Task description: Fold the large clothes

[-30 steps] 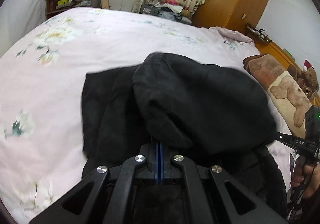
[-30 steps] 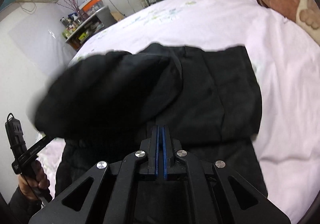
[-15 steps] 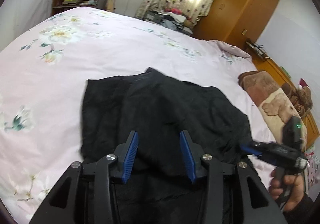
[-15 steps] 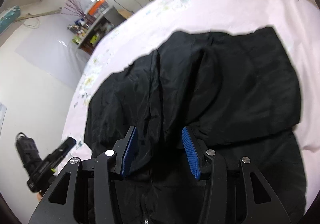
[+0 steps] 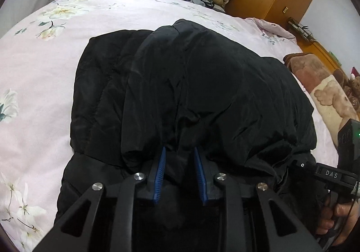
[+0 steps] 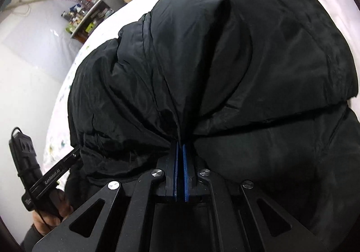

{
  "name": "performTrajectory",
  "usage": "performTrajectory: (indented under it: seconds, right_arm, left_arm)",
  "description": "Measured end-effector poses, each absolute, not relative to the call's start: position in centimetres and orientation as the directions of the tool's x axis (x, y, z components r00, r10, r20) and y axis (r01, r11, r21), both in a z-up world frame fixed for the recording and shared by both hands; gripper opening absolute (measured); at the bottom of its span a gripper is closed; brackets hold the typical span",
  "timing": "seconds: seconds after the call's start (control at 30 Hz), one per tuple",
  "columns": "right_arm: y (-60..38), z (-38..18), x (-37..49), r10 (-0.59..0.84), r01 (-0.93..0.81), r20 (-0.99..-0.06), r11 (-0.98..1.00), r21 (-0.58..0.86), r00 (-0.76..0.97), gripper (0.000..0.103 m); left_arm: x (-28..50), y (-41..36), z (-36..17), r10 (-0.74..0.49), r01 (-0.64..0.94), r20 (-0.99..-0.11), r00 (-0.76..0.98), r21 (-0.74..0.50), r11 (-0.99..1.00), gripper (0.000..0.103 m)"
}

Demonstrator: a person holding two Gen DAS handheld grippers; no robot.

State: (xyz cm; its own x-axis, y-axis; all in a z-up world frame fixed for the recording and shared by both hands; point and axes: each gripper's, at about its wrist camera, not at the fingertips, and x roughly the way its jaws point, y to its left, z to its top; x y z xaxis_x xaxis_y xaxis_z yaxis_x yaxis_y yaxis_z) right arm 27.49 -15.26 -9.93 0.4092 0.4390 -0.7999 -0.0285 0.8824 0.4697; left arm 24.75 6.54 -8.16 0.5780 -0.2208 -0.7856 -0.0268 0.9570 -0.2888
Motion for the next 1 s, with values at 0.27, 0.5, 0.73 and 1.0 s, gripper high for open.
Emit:
performTrajectory:
  seconds: [0.27, 0.5, 0.73, 1.0]
  right_arm:
    - [-15.8, -7.1, 26.6, 0.422, -0.075, -0.802, 0.898, 0.433, 0.423, 0.027]
    - [-17.7, -0.4, 27.8, 0.341, -0.149, -0.719, 0.936, 0.318, 0.606, 0.027]
    - [-16.9, -3.4, 34.6, 0.188, -0.099, -0.789, 0.982, 0.161, 0.585, 0.027]
    - [-18.3, -8.7, 33.2, 0.175, -0.084, -0.813, 0.984, 0.154, 0.555, 0.032]
  left_arm:
    - [23.3, 6.4, -5.6, -0.232, 0.006, -0.794, 0.562, -0.276, 0.961, 0.029]
    - [25.4, 7.1, 0.0, -0.173, 0.039, -0.692, 0.701, -0.205, 0.978, 0.030]
    - [32.1, 9.5, -5.9, -0.086, -0.087, -0.787, 0.611, -0.174, 0.981, 0.033]
    - [31.0, 9.3, -9.3, -0.052, -0.072, -0.762, 0.646, -0.129, 0.989, 0.034]
